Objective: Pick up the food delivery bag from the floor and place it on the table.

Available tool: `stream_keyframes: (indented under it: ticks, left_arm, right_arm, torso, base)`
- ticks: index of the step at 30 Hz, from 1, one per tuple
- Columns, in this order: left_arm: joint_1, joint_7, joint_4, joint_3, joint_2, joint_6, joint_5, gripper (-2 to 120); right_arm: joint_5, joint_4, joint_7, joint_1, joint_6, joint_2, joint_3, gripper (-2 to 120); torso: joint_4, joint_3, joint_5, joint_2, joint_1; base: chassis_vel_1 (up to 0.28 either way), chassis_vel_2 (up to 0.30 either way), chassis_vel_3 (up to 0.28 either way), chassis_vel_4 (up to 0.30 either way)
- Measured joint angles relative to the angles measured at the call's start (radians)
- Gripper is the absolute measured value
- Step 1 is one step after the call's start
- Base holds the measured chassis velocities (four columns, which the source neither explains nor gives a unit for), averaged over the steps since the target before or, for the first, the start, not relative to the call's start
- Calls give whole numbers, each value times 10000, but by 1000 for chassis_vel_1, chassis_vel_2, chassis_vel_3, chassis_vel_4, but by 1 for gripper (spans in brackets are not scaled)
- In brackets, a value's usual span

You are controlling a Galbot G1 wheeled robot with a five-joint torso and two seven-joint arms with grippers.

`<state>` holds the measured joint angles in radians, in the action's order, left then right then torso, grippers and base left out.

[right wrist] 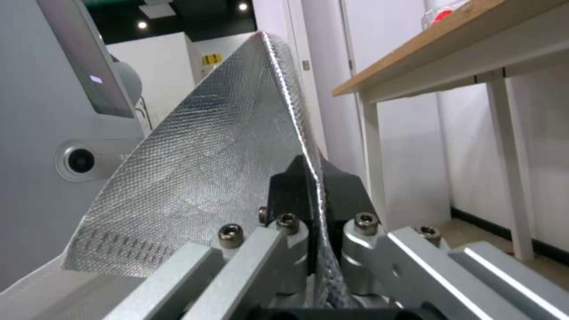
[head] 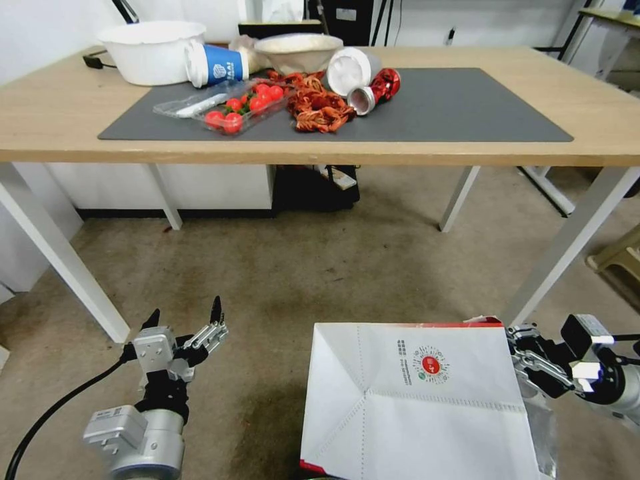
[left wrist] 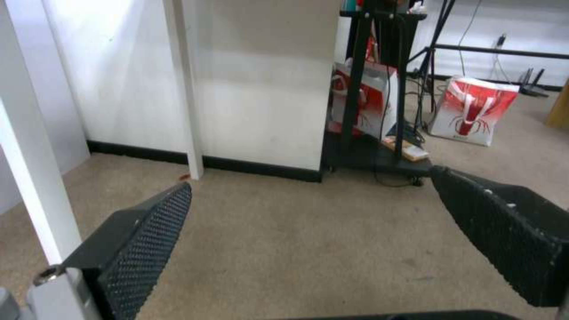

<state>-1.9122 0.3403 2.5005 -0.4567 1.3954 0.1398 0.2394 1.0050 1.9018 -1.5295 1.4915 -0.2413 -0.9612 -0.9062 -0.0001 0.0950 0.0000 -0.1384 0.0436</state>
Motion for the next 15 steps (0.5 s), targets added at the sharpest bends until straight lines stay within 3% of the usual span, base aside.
stream_keyframes:
  ticks: [4,15]
  left_arm:
    - [43,0,0,14,4,20,-30,100]
    - [82,-6,-2,15,-19,36,-38,100]
  right_arm:
    - [-37,-29,-43,4,-9,-22,-13,0]
    - [-27,-29,-65,-33,-34,-17,-2,0]
  torso:
    - [1,179,0,-222,43]
    - [0,357,0,-435,76]
  base:
    - [0,0,0,0]
    - [0,0,0,0]
